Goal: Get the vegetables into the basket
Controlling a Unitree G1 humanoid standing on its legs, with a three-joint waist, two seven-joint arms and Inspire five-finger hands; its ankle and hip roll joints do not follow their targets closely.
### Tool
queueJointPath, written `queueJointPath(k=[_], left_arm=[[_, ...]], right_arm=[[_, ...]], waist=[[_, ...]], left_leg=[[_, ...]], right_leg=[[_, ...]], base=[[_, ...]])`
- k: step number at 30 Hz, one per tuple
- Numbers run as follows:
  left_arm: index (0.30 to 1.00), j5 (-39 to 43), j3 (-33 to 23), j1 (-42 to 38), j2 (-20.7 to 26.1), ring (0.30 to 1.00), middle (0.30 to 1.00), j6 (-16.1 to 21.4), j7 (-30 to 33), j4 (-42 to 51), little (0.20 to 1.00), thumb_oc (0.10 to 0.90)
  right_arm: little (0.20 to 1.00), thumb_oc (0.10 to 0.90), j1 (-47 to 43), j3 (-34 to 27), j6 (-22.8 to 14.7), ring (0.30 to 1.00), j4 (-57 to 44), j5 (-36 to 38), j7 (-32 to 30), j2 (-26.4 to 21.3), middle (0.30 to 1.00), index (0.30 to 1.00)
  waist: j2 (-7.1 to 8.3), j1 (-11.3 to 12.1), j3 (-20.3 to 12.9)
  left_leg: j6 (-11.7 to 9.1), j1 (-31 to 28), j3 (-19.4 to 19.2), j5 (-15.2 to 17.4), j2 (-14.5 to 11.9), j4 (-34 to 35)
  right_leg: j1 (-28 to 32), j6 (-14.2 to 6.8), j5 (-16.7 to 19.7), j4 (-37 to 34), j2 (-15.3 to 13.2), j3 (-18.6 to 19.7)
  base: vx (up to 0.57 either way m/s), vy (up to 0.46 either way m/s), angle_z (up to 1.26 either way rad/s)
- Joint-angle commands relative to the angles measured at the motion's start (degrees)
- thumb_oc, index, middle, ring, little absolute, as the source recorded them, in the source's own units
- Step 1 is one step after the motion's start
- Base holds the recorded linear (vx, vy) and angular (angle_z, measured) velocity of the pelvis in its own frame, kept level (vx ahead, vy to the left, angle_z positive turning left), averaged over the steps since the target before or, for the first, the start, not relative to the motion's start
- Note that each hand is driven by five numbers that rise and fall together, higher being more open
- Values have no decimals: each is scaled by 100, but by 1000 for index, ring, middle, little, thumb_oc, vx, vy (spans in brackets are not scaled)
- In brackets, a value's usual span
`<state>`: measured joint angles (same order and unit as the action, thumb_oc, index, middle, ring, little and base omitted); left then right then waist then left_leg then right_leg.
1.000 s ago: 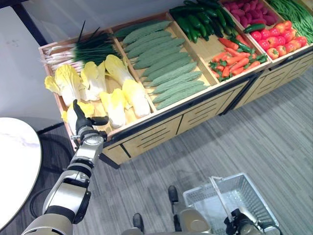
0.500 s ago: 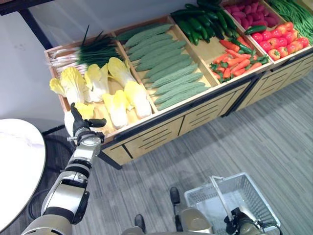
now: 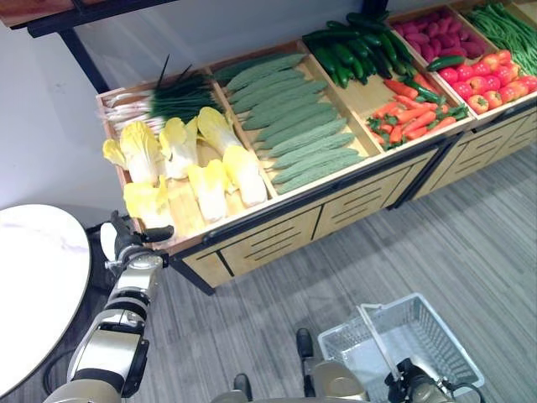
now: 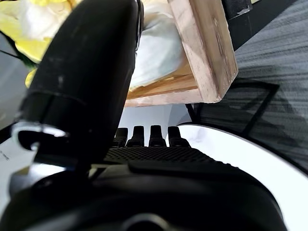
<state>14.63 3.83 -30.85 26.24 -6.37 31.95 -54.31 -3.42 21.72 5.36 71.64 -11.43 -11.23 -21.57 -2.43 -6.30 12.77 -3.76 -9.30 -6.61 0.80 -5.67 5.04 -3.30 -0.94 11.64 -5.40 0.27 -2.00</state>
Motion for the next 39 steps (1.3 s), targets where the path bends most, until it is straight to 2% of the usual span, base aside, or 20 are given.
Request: queueJointPath(k=[1, 11, 18, 26, 34, 39], left_arm=[[1000, -255, 112, -250, 525, 1000, 1000, 15, 115, -425, 1000, 900], [1000, -396, 306, -422, 518, 1000, 1000, 18, 104, -196, 1000, 900], [1000, -306, 538, -777, 612, 1000, 1000, 327, 32, 640, 1000, 900], [1000, -171, 698, -979, 606, 1000, 1000, 512, -114, 1217, 1000, 900], [1000, -224, 714, -944, 507, 1000, 1000, 412, -153, 936, 1000, 900], [1000, -327, 729, -959, 432, 1000, 1000, 243, -76, 514, 1000, 900]], right_arm=[[300, 400, -35, 241, -48, 300, 191, -118, -46, -24, 300, 300], [300, 400, -15, 242, -62, 300, 172, -98, -15, -38, 300, 300], [300, 400, 10, 248, -42, 300, 230, -90, 76, -27, 300, 300], [300, 400, -23, 262, -59, 300, 231, -92, 142, -18, 300, 300], [300, 400, 29, 257, -62, 300, 249, -100, 143, -10, 300, 300], [300, 400, -8, 262, -52, 300, 239, -105, 100, -39, 300, 300]], waist=[[316, 10, -123], [266, -18, -131], [172, -78, -325], [152, -97, -447], [155, -141, -479], [218, -181, -402]], left_leg=[[-309, 239, 37, -5, 23, -4], [-301, 201, 11, 13, 36, -4], [-296, 106, 32, 67, 57, -4], [-299, 86, 32, 77, 68, -4], [-306, 79, 10, 74, 62, -4], [-320, 169, -41, 32, 37, -4]], right_leg=[[783, -596, -1188, 40, -274, -109], [823, -594, -1205, 40, -277, -74], [936, -596, -1268, 40, -317, -117], [969, -593, -1277, 40, -348, -149], [954, -588, -1270, 40, -335, -116], [828, -607, -1209, 40, -311, -93]], base=[[0, 0, 0], [7, 1, 0], [25, 2, 0], [0, 0, 0], [0, 0, 0], [-23, -7, -3]])
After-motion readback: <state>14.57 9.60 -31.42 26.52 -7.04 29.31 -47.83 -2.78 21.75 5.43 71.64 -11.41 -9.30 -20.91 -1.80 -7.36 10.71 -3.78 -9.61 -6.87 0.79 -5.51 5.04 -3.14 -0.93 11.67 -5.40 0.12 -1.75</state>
